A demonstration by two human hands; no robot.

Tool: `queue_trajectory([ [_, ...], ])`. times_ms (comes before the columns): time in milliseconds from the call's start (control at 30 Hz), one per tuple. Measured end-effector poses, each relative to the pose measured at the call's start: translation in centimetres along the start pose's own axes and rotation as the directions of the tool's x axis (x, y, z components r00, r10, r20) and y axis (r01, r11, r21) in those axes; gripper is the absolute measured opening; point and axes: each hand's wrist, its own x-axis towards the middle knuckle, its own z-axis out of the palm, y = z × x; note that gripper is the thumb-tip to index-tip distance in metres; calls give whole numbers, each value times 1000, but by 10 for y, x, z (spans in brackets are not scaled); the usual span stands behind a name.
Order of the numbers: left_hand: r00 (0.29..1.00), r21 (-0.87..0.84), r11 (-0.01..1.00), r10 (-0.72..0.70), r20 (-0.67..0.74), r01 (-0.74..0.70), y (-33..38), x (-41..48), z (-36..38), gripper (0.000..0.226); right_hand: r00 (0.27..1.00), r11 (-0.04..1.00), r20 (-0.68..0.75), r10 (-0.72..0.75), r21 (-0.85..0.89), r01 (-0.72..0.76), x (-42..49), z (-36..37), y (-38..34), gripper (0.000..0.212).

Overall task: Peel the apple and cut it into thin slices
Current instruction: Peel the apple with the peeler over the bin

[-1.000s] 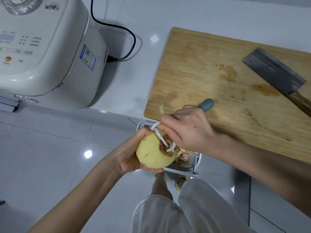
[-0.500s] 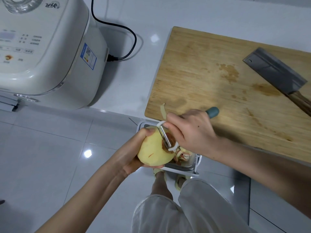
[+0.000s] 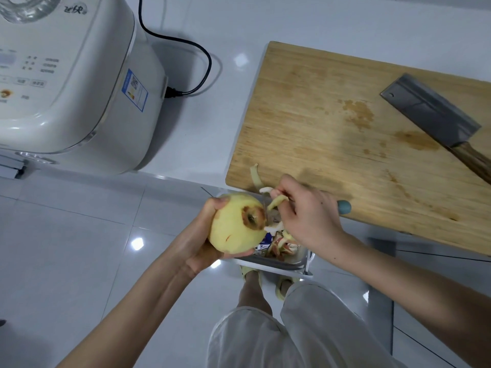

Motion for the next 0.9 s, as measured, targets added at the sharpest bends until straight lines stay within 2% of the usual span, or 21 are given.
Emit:
queue_trajectory([
  [133,994,10,994,105,10,-105,-6,4,2,62,999,999,-2,39,-8,-39,3,3,-16,12],
  [267,971,57,974,225,-76,-221,-11,7,1,77,997,997,-18,72,9,-72,1,4,-22,11],
  [333,956,72,963,266,-124,-259,-12,7,3,75,994,994,-24,105,24,-104,-1,5,-23,13],
  [467,936,1,954,296,-190,-301,-8,11,2,79,980,982,63,188,-24,-186,-15,13,-14,10],
  [600,924,-43,938,332,-188,-345,8,11,3,67,950,961,142,278,-46,-274,-21,19,-10,15],
  [700,935,-30,951,296,-193,-308,8,14,2,69,935,954,196,295,-2,-301,-18,21,-9,15],
  [767,950,-22,966,249,-191,-257,7,14,0,68,857,896,353,374,100,-432,-14,25,-4,15],
  [800,954,-23,970,234,-185,-243,7,14,-2,66,767,784,471,436,219,-581,-11,28,0,15],
  [833,960,-27,972,226,-168,-234,8,13,-2,61,637,591,610,471,318,-742,-8,32,4,17],
  [867,965,-32,974,216,-151,-224,8,12,-4,55,470,369,763,444,322,-872,-6,36,10,24],
  [900,969,-33,977,206,-139,-212,9,12,-5,51,313,193,880,358,259,-947,-4,39,15,32],
])
